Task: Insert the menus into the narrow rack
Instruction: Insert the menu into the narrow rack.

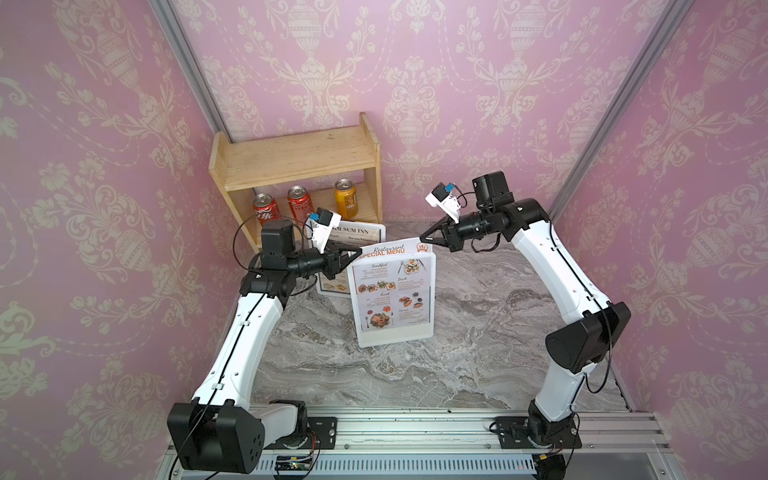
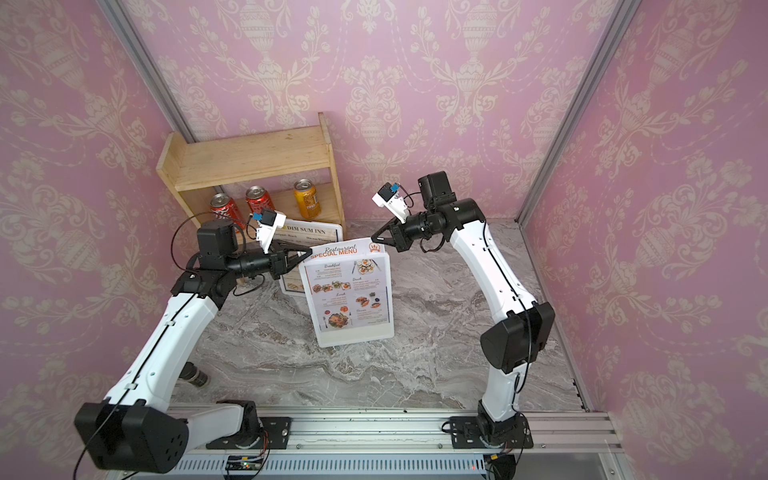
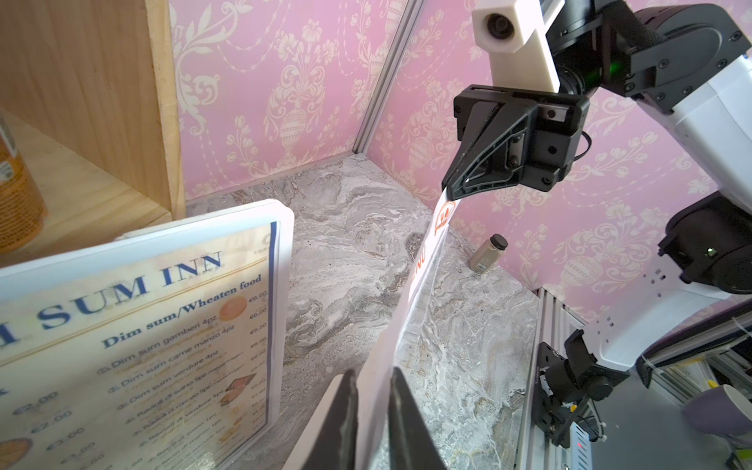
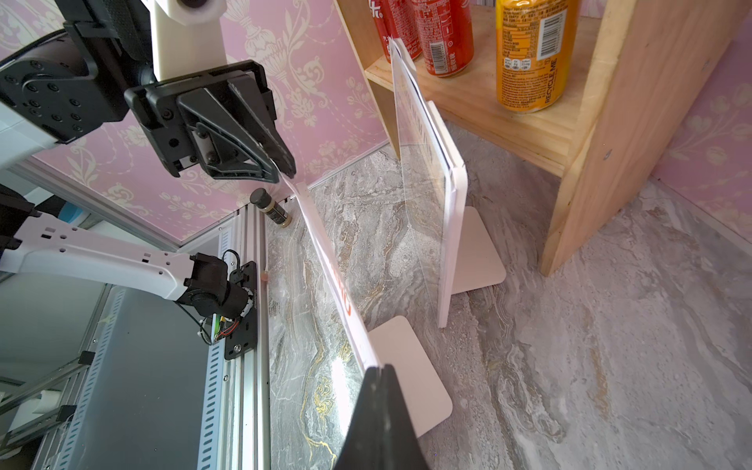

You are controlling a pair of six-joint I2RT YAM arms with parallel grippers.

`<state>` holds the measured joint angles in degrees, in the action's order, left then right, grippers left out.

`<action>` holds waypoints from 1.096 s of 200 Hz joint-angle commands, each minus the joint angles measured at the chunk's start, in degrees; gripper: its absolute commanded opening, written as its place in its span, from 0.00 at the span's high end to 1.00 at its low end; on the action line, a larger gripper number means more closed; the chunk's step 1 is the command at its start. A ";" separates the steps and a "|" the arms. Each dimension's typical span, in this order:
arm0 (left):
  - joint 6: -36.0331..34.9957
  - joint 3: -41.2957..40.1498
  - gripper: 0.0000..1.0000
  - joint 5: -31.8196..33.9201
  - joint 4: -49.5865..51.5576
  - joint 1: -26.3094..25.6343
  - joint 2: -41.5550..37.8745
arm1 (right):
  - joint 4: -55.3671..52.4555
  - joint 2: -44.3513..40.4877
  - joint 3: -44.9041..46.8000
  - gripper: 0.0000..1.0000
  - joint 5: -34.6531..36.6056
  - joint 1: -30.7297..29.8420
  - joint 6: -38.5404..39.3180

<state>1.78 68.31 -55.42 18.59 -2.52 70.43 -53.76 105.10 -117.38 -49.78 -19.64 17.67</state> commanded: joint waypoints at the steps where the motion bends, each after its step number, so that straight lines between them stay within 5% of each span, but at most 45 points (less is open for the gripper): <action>1: -1.68 0.22 0.73 1.35 1.18 -0.29 -0.05 | -0.03 -1.63 1.18 0.99 1.38 0.04 -1.06; 49: -2.33 1.98 0.65 1.70 2.28 -0.34 0.91 | 0.22 -2.27 2.84 0.98 1.84 -0.11 -1.10; 219: -5.30 -0.35 0.87 4.83 6.50 -1.47 -1.30 | 0.93 -4.19 6.81 0.96 4.78 -1.39 -1.41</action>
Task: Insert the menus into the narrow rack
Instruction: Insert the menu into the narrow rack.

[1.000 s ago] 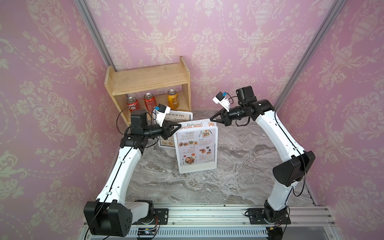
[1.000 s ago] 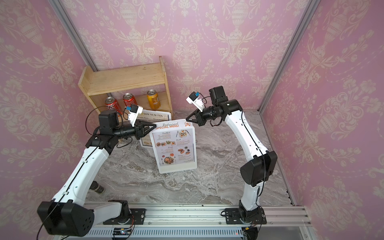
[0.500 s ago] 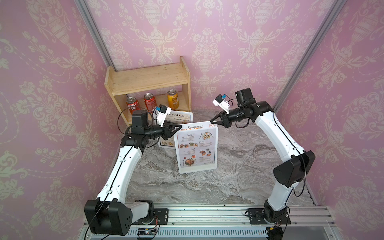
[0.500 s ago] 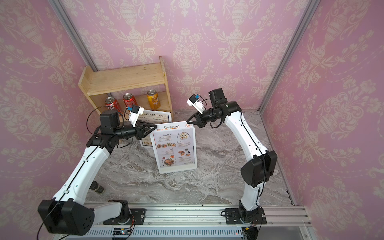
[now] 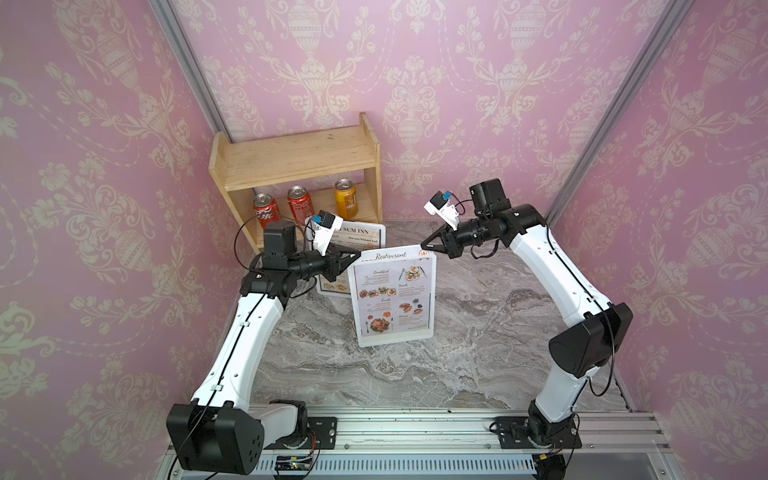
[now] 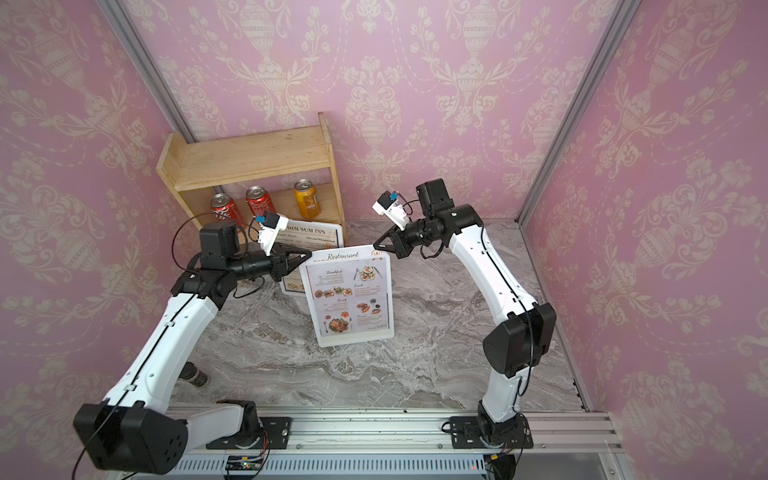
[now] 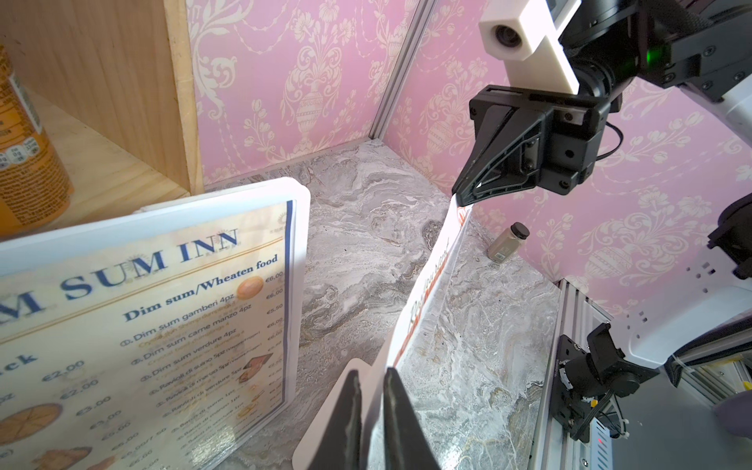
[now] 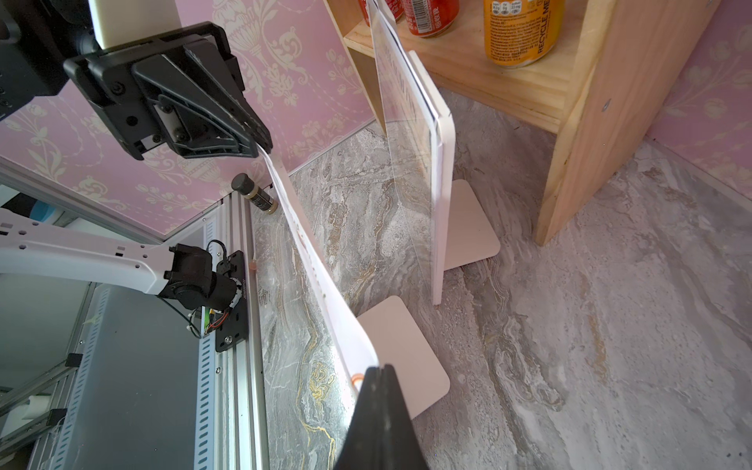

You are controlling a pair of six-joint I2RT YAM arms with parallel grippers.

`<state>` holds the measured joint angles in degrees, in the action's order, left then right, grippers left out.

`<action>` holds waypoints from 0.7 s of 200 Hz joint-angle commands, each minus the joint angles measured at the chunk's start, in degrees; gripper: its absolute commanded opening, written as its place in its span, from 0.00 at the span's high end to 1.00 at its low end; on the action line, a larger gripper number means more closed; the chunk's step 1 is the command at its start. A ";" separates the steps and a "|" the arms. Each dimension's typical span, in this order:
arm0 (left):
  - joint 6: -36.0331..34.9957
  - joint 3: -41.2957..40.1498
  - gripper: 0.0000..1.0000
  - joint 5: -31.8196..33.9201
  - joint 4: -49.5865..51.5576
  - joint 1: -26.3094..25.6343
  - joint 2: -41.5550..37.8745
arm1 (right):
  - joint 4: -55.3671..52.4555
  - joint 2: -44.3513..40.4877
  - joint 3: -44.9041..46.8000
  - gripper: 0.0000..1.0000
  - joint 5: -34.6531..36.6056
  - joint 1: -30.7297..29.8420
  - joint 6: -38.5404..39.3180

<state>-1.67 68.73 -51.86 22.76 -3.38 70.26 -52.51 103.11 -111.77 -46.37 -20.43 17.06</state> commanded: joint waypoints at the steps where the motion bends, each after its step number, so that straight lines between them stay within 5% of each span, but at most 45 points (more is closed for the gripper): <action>1: -1.84 -0.78 0.87 1.29 2.35 -0.60 -1.11 | -0.31 -2.21 1.20 0.96 1.41 -0.64 -0.80; 58: -3.16 -0.98 0.89 3.69 4.60 -1.19 -1.60 | -1.19 -2.44 0.54 0.90 4.98 -1.58 -0.63; 90: -3.54 0.33 0.86 4.40 5.77 -1.19 -1.98 | -1.66 -2.95 -0.60 0.72 7.97 -2.25 -1.18; 119: -3.60 2.90 0.67 4.13 5.55 -1.26 -1.55 | -0.99 -4.05 -2.79 0.53 11.74 -3.65 -3.22; 140: -2.82 4.33 0.36 4.00 3.93 -1.22 -1.40 | -0.79 -4.96 -5.47 0.37 18.96 -6.10 -5.32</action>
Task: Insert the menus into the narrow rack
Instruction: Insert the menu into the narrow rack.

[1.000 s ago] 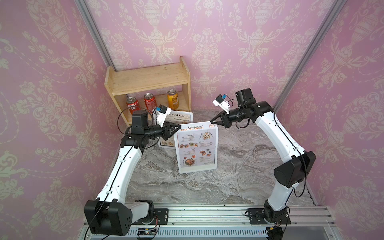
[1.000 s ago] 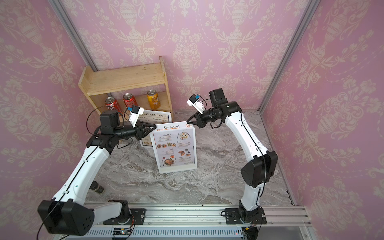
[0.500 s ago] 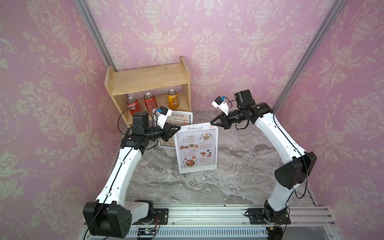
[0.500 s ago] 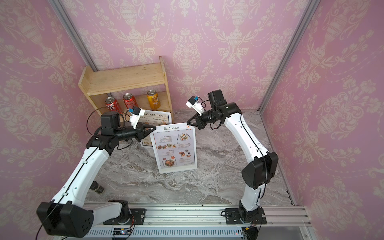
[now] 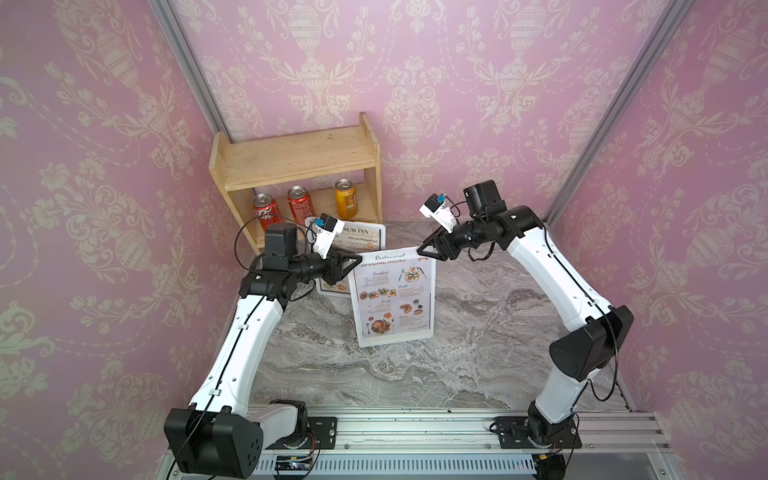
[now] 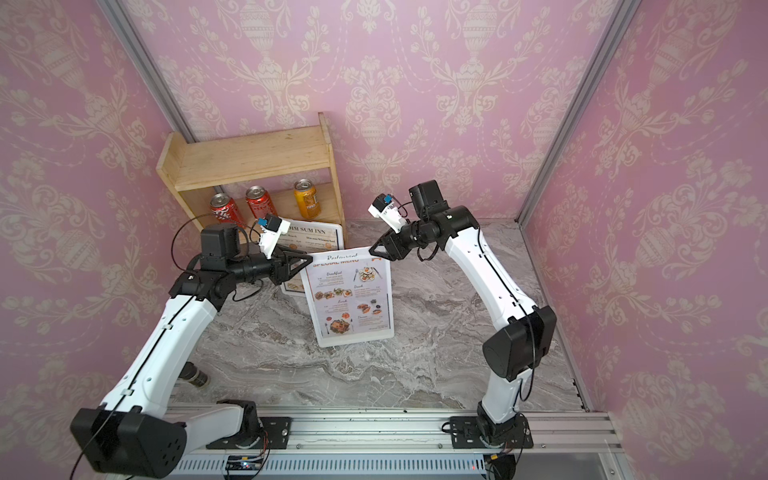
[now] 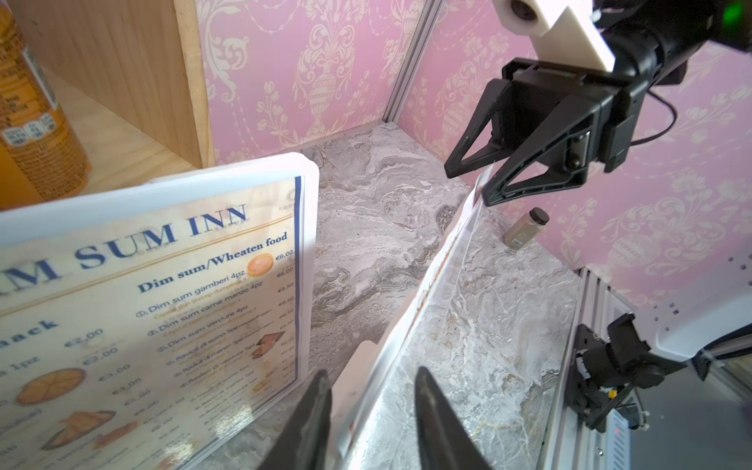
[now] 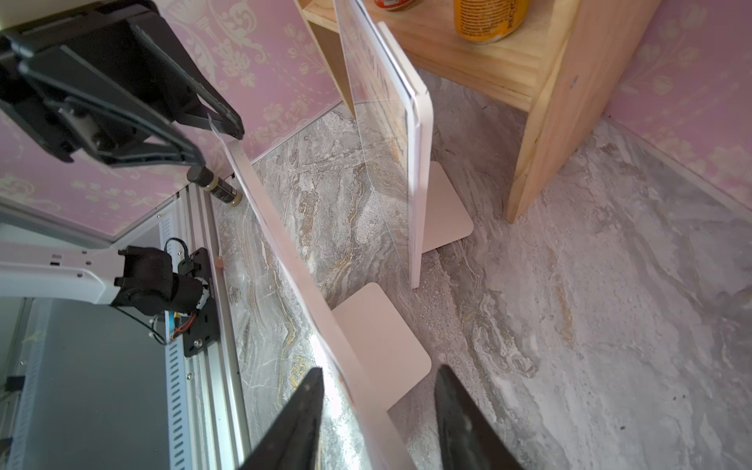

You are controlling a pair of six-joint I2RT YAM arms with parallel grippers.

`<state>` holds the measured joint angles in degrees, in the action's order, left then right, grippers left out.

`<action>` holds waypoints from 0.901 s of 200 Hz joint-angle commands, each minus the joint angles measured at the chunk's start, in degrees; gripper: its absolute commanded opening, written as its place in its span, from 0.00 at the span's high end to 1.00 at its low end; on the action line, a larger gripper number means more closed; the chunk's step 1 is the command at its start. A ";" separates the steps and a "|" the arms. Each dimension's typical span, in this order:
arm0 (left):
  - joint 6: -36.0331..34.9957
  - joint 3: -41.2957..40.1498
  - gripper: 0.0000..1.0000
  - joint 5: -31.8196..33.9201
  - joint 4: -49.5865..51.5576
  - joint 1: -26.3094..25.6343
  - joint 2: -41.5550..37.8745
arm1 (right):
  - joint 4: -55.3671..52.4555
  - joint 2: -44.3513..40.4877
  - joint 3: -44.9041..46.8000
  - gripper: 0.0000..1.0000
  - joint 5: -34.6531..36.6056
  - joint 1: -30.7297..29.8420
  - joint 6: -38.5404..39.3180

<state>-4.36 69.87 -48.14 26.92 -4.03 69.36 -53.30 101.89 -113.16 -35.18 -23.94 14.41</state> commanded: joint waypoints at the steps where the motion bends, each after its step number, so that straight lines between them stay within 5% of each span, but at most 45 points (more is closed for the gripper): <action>1: -0.08 3.23 0.34 0.31 -0.30 -0.55 -0.52 | 0.06 -3.77 -4.21 0.36 8.20 -2.72 -2.83; 24: 1.12 4.14 0.01 1.93 -2.97 -0.54 -1.14 | 1.04 -2.32 -8.42 0.19 19.62 -6.54 -8.21; 79: 8.56 -0.24 0.01 7.35 -10.93 -0.54 -3.23 | -6.11 7.87 -22.64 0.10 38.10 -14.65 -15.20; 86: 9.29 -1.00 0.01 8.42 -11.55 -0.53 -3.53 | -6.81 8.86 -23.79 0.00 39.33 -14.97 -16.17; 145: 9.86 -3.74 0.01 9.03 -12.88 -0.54 -4.40 | -11.69 15.37 -30.40 0.00 41.41 -16.21 -19.74; 180: 9.40 -4.54 0.01 8.94 -12.80 -0.54 -4.80 | -11.33 14.48 -26.72 0.00 41.72 -16.62 -20.22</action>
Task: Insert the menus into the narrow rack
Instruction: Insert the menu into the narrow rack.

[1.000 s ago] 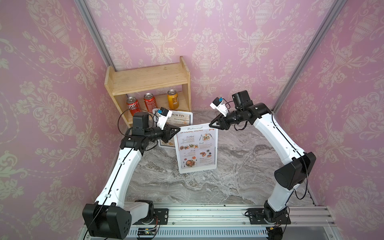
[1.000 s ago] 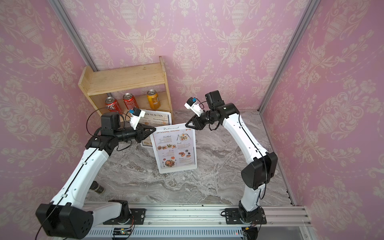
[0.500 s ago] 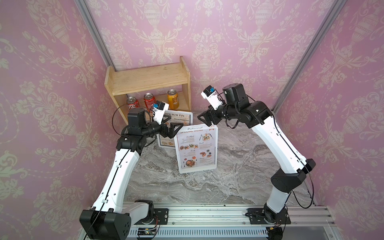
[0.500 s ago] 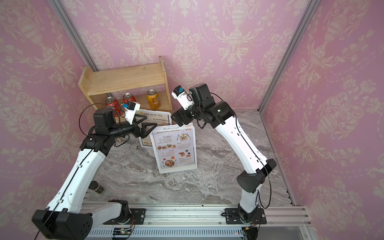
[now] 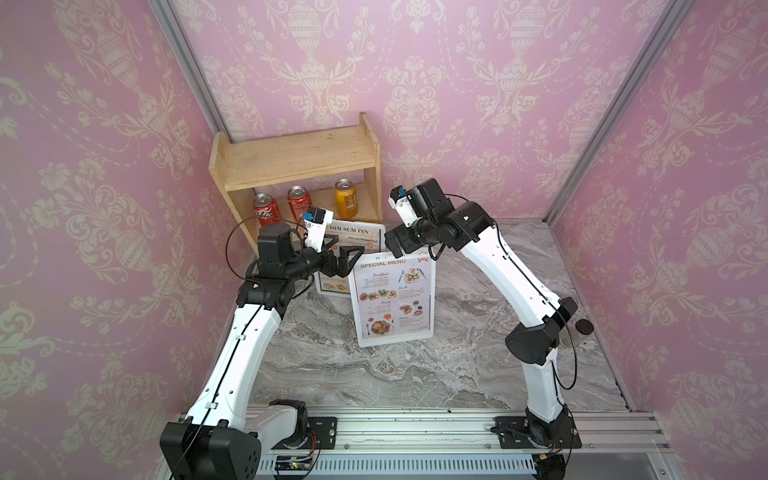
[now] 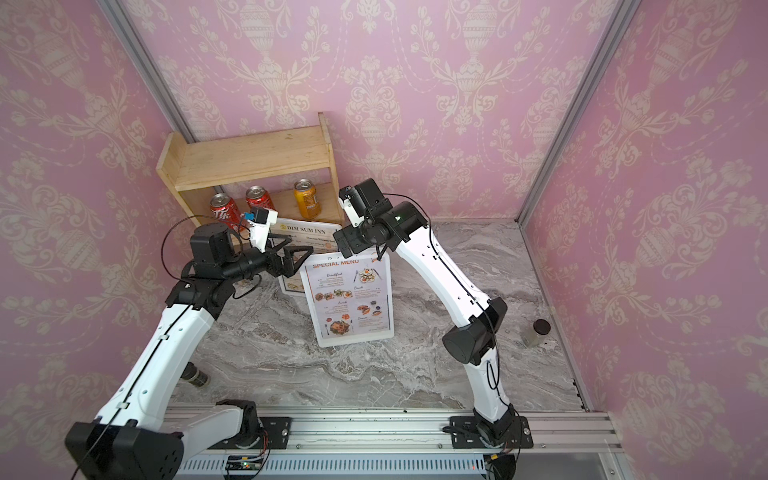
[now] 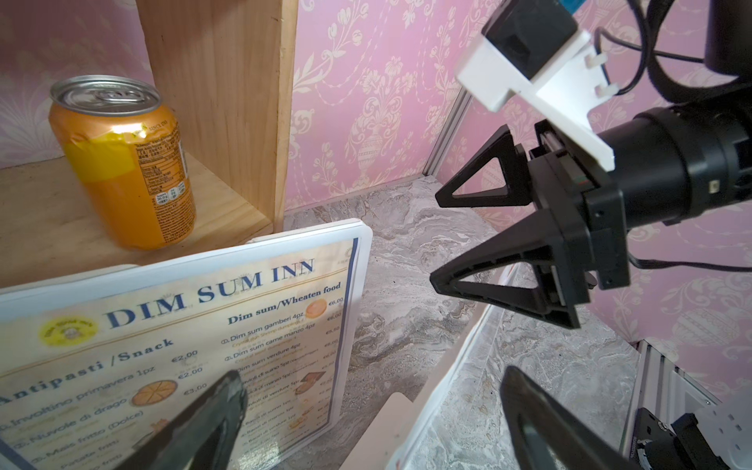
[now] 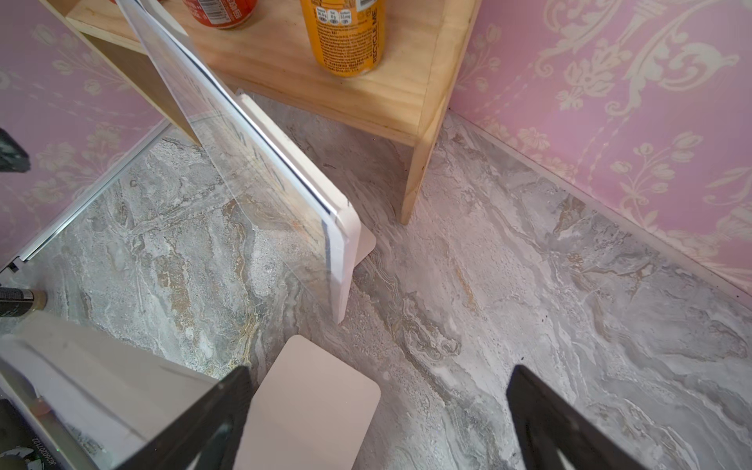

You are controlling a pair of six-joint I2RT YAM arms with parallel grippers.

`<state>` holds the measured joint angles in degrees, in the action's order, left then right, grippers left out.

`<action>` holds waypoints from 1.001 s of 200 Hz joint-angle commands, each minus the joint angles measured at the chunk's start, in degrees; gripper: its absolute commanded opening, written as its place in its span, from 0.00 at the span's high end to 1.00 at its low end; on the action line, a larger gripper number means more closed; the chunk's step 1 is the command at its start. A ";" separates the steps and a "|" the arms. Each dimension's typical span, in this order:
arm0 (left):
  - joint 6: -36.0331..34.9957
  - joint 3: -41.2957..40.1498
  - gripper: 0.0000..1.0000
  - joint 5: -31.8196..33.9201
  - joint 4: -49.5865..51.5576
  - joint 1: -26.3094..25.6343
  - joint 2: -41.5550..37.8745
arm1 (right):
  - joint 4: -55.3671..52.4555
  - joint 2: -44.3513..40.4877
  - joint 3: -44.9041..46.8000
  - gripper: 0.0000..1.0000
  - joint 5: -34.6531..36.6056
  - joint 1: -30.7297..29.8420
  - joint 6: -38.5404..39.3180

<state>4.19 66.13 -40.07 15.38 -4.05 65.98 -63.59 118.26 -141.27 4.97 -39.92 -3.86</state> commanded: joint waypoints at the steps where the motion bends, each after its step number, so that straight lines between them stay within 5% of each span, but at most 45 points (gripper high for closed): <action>1: 0.84 -0.86 0.01 0.88 -1.24 -0.52 -1.40 | -0.89 -1.98 1.63 0.00 1.64 -0.66 -1.99; 102: 0.82 -3.61 0.01 2.21 -1.77 -0.51 -2.77 | 1.81 -4.24 7.54 0.00 3.91 -1.72 -1.67; 133: -0.95 -2.28 0.01 9.20 -0.80 -0.43 -4.33 | 1.63 -5.29 2.50 0.00 5.88 0.35 -1.09; 155: -3.10 -1.54 0.01 22.74 -0.73 0.37 -5.79 | 0.33 -7.64 0.92 0.00 8.41 5.14 -1.89; 200: -1.60 -17.95 0.01 39.52 -14.45 1.67 -12.49 | 17.81 -27.65 38.36 0.00 23.94 17.34 -3.30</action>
<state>2.37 57.87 -13.41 9.30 -2.79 56.66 -54.94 100.29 -119.42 19.38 -27.94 -5.93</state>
